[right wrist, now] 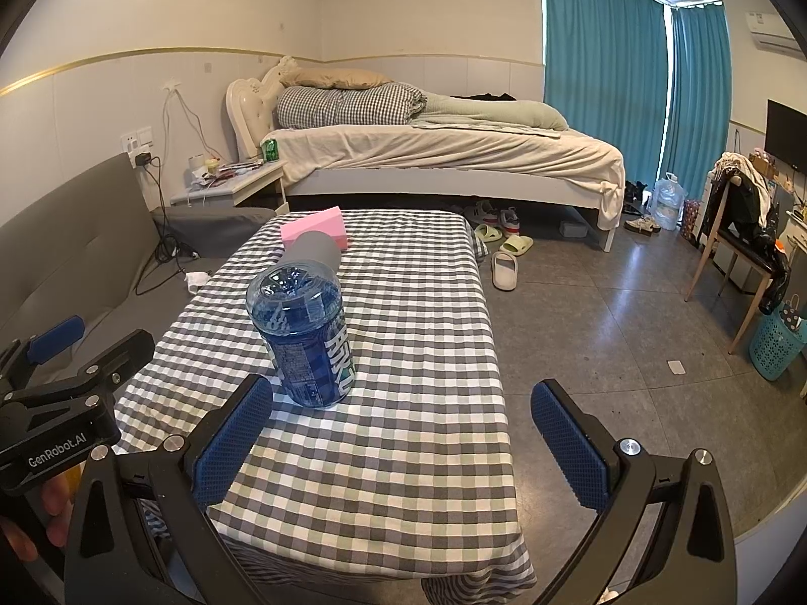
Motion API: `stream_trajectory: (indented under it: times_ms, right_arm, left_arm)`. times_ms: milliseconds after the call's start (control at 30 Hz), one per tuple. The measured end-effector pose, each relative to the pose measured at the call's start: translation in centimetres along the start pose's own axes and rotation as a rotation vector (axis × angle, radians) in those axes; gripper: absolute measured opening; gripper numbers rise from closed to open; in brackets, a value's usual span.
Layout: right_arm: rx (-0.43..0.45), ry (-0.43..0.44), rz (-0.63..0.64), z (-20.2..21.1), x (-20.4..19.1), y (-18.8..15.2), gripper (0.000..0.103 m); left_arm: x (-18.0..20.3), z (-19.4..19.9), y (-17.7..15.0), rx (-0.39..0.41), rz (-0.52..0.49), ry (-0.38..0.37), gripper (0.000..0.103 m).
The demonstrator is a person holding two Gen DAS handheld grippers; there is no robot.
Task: Flip cup upside down
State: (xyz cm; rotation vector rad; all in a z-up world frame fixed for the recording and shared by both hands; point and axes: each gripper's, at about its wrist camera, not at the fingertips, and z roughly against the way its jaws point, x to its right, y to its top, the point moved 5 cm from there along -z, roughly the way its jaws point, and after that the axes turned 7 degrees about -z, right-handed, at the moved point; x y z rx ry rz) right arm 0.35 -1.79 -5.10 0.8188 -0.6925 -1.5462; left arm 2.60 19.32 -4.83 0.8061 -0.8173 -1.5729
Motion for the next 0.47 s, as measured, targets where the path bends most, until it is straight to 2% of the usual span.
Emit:
stream_trajectory:
  times_ms: [467]
  right_arm:
    - [-0.007,-0.002,0.009,-0.27,-0.07,-0.23,0.103]
  left_arm:
    - [0.20,-0.15,-0.24,-0.006,-0.005,-0.012,0.100]
